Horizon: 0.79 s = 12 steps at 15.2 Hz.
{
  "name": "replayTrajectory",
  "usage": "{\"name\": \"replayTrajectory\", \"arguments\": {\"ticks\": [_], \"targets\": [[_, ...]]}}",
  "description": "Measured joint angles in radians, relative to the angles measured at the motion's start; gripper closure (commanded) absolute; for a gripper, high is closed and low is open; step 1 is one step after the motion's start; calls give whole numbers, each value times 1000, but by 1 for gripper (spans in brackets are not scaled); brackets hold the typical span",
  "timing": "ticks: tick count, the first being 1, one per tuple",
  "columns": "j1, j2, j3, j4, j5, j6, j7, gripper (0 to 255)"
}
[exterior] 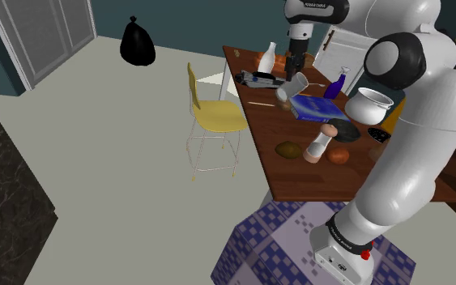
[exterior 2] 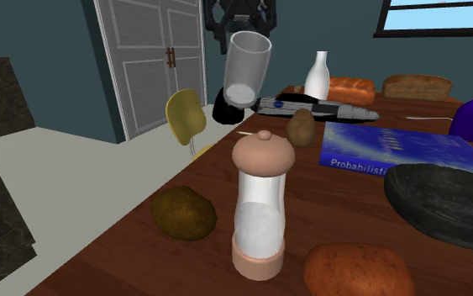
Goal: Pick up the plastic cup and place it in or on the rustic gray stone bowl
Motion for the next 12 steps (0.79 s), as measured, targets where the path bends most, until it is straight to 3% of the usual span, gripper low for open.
{"name": "replayTrajectory", "arguments": {"ticks": [12], "targets": [[-143,-106,-96,-117,-49,49,-237,255]]}}
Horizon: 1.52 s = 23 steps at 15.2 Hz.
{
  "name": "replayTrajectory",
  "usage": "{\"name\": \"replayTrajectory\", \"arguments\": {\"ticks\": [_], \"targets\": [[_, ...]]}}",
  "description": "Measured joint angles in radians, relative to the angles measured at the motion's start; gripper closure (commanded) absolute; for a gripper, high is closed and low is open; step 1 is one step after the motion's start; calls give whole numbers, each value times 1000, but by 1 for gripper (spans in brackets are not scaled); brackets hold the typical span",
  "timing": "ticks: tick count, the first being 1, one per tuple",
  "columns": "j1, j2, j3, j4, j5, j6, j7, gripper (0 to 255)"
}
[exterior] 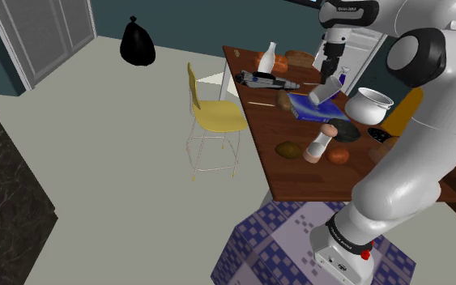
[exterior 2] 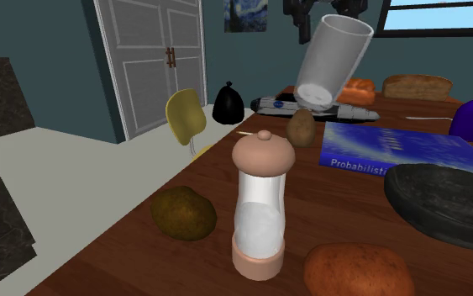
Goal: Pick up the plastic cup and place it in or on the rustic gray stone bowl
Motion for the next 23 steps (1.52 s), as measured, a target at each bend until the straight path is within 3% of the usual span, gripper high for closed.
{"name": "replayTrajectory", "arguments": {"ticks": [7,15,23], "targets": [[-97,4,-62,18,-10,14,-158,255],[-227,86,-124,146,15,-3,-345,255],[-233,79,-127,39,12,99,-345,255]]}}
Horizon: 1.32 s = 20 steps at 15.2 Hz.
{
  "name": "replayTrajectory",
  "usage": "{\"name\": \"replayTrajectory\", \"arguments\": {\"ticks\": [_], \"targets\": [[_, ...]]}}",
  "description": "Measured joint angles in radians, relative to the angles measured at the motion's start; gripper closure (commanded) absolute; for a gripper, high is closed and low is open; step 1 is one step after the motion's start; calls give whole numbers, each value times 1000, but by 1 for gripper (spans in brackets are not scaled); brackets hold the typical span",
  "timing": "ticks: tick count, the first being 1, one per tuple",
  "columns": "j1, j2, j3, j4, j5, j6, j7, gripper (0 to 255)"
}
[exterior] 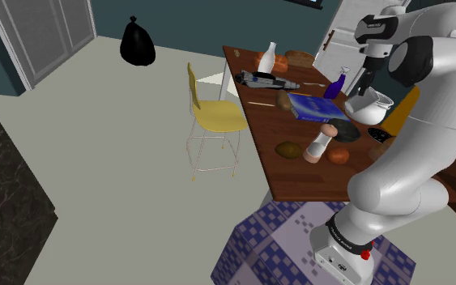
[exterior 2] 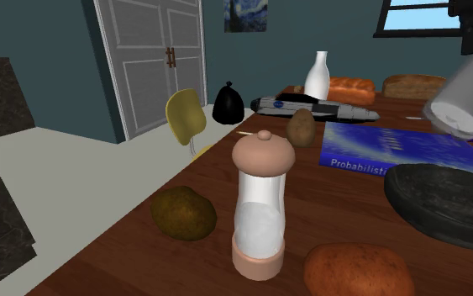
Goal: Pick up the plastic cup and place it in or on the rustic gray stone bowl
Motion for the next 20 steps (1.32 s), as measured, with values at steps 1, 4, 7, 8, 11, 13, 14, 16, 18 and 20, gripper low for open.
{"name": "replayTrajectory", "arguments": {"ticks": [1,4,7,8,11,13,14,16,18,20], "targets": [[1,-3,0,-19,-1,15,2,255],[4,-6,2,-61,-3,54,11,255],[5,-4,3,-100,-3,94,18,255],[6,-2,3,-109,-2,105,21,255],[7,2,5,-144,-1,143,28,255],[8,2,6,-169,-2,168,32,255],[8,2,6,-182,-2,180,34,255],[7,6,6,-186,-1,188,34,255],[6,8,6,-185,0,190,34,255],[6,9,6,-185,0,190,34,255]]}}
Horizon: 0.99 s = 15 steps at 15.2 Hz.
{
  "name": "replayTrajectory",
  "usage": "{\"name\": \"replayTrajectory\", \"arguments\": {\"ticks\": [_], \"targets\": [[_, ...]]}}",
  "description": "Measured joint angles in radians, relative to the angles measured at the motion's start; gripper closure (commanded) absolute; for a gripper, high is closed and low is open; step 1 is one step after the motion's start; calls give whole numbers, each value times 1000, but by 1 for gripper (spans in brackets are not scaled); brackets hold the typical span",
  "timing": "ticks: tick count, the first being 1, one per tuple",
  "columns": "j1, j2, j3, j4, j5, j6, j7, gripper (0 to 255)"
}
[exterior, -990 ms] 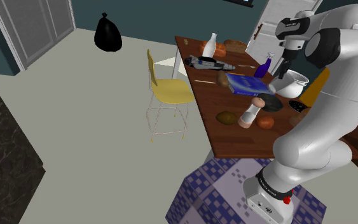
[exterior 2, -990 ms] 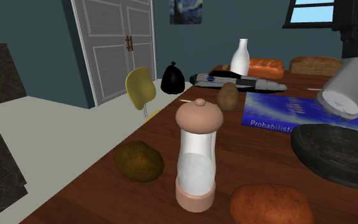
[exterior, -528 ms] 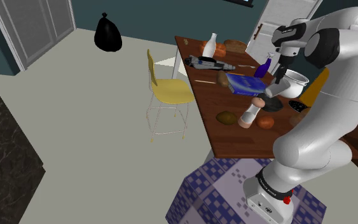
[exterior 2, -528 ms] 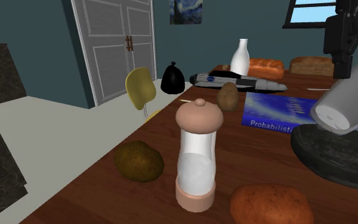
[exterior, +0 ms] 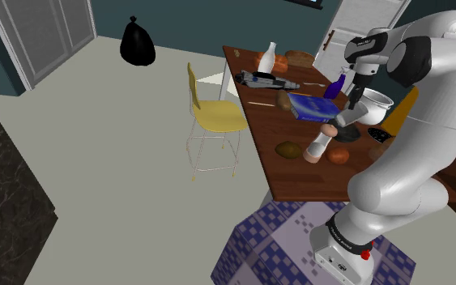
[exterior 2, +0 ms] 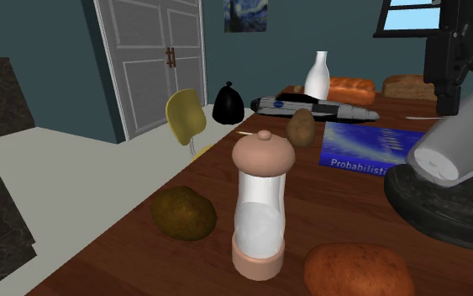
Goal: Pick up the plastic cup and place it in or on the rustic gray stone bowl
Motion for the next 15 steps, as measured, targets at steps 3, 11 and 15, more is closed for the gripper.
{"name": "replayTrajectory", "arguments": {"ticks": [3,11,15], "targets": [[0,0,0,0,0,0,0,0],[2,11,3,111,6,-100,-6,0],[5,7,3,132,5,-126,-5,0]]}}
